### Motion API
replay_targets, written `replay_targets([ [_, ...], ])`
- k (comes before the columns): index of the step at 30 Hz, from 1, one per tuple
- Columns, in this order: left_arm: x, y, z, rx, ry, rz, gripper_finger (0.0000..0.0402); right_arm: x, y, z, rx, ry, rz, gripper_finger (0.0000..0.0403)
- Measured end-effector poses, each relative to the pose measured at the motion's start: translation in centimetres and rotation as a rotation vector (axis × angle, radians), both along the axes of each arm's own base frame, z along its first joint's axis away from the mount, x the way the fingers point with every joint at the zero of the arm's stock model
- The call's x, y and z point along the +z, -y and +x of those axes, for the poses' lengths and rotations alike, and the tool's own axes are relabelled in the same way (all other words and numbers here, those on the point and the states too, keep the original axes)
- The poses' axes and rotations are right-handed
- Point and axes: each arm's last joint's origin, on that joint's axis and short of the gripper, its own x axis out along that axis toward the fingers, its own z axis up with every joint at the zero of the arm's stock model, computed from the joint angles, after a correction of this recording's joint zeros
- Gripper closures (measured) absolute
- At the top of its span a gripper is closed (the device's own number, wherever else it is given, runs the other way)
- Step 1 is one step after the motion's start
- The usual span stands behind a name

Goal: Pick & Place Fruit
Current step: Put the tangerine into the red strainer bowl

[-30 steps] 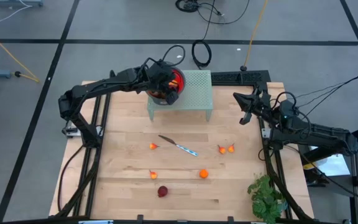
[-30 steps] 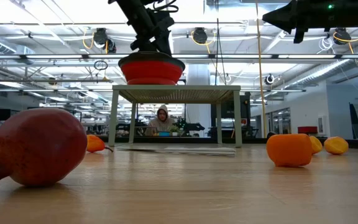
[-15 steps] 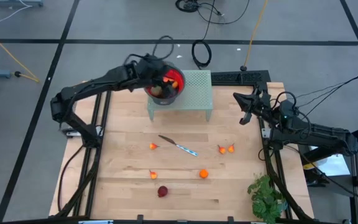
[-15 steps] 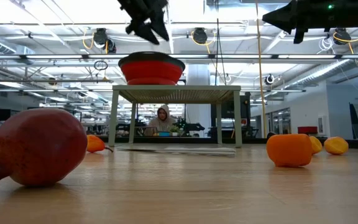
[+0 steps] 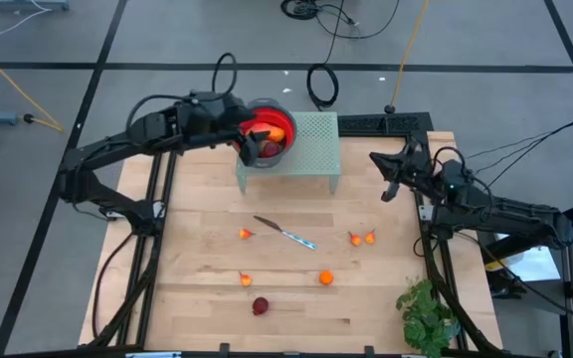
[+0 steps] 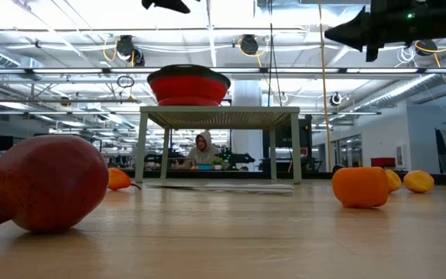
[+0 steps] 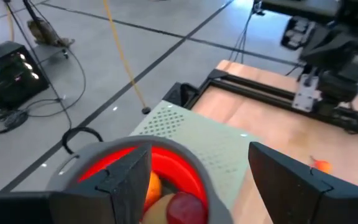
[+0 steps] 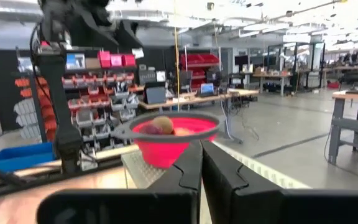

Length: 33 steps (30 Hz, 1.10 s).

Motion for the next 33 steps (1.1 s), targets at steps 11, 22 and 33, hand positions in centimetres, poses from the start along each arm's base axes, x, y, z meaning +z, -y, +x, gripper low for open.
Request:
replay_targets([
  [11, -0.7, 2.2, -0.3, -0.041, -0.065, -0.087, 0.0228, -1.0, 0.0, 0.1, 0.008, -0.084, 0.054, 0.0401],
  [22, -1.0, 5.5, 0.0, -0.146, -0.098, -0.118, 0.0372, -3.2, -0.2, 0.4, 0.109, -0.11, 0.073, 0.0402],
  [33, -4.1, 8.1, 0.7, -0.165, -0.084, -0.183, 0.0384, -6.0, -0.8, 0.4, 0.186, -0.011, 0.107, 0.0403],
])
